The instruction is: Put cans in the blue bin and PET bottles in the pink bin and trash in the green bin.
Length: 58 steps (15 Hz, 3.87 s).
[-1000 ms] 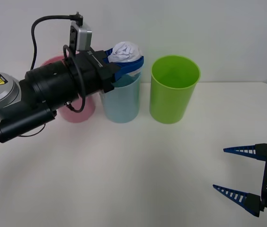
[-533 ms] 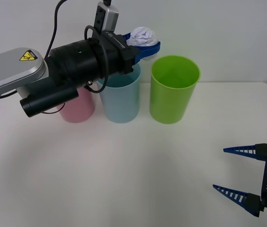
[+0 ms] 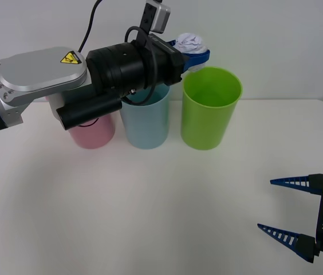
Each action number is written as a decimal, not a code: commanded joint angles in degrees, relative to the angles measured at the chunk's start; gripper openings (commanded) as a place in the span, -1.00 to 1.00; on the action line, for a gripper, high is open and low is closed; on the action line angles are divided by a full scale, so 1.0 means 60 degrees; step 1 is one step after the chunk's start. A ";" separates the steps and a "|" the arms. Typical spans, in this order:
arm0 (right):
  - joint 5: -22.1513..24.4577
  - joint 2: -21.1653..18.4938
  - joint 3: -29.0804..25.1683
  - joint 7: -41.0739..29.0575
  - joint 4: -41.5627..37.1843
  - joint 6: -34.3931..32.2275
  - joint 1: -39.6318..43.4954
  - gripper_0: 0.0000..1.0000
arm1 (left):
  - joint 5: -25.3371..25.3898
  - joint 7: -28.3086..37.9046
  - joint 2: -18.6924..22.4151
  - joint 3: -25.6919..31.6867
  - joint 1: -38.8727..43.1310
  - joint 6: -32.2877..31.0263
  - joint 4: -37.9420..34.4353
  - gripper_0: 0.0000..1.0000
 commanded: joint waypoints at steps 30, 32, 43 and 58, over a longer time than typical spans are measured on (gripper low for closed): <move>0.0000 0.0000 0.0000 0.0000 0.0000 0.0000 0.0000 1.00 | 0.3498 0.0136 -0.2564 -0.4496 -0.3547 0.1686 0.3133 -1.00; 0.0000 0.0000 0.0000 0.0000 0.0000 0.0000 0.0000 1.00 | 0.3498 0.0121 -0.2564 -0.4496 -0.3547 0.1686 0.3251 -0.71; 0.0000 0.0000 0.0000 0.0000 0.0000 0.0000 0.0000 1.00 | 0.3498 0.0180 -0.2564 -0.4481 -0.3577 0.1672 0.3338 1.00; 0.0000 0.0000 0.0000 0.0000 0.0000 0.0000 0.0000 1.00 | 0.3498 0.0180 -0.2564 -0.4481 -0.3577 0.1672 0.3338 1.00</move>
